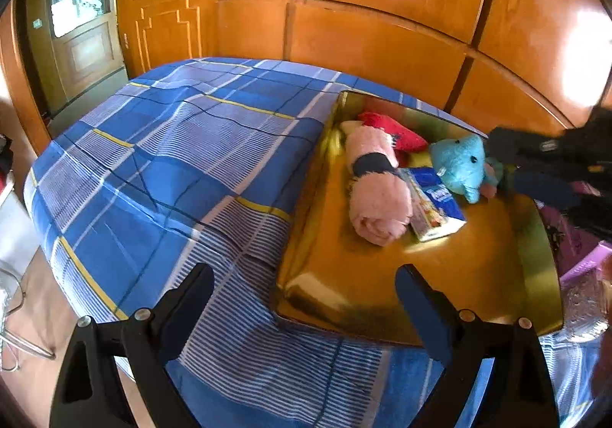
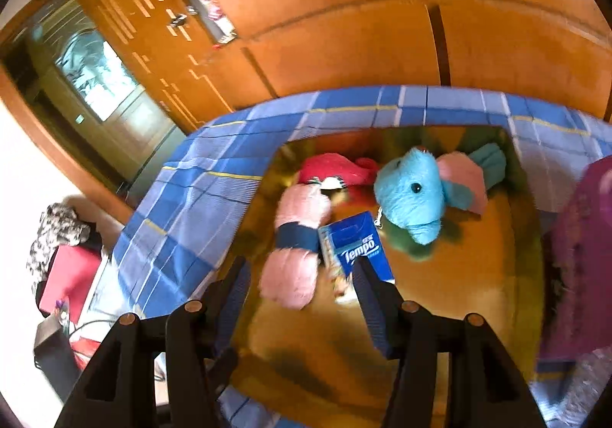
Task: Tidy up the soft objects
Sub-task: 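Lower the blue Tempo tissue pack into the gold tray and open the right gripper, then grasp the white rolled towel on the bedspread with the right gripper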
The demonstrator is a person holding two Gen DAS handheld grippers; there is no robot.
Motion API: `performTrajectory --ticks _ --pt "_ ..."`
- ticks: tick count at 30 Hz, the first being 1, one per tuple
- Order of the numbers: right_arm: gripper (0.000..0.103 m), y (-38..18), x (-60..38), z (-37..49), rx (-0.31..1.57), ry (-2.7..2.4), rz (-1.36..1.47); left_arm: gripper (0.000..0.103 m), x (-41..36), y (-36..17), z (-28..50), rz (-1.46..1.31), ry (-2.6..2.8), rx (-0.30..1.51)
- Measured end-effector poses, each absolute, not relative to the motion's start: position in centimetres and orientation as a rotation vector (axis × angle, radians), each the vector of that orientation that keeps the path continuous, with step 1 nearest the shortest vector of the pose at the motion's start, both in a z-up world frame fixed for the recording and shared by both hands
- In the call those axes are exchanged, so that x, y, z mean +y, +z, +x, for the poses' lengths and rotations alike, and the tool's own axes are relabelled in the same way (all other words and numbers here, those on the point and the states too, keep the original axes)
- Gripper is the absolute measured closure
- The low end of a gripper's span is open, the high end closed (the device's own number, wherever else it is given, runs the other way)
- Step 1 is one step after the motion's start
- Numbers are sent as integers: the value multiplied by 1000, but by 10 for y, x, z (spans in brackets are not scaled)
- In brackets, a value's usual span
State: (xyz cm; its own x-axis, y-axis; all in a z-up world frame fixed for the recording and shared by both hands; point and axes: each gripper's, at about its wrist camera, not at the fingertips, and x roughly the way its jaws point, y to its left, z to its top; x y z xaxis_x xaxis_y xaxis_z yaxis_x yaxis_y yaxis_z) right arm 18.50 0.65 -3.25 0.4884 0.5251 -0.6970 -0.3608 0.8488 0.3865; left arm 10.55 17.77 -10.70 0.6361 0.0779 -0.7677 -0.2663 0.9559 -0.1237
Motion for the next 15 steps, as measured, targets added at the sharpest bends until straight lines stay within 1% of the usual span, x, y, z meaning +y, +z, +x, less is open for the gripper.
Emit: performTrajectory --ticks 5,10,15 --pt "47 0 -10 150 820 573 143 7 163 -106 102 -232 143 861" --pt "47 33 -43 112 662 549 61 5 141 -103 95 -224 70 850" --pt "47 46 -101 91 584 454 109 5 120 -97 88 -167 38 827"
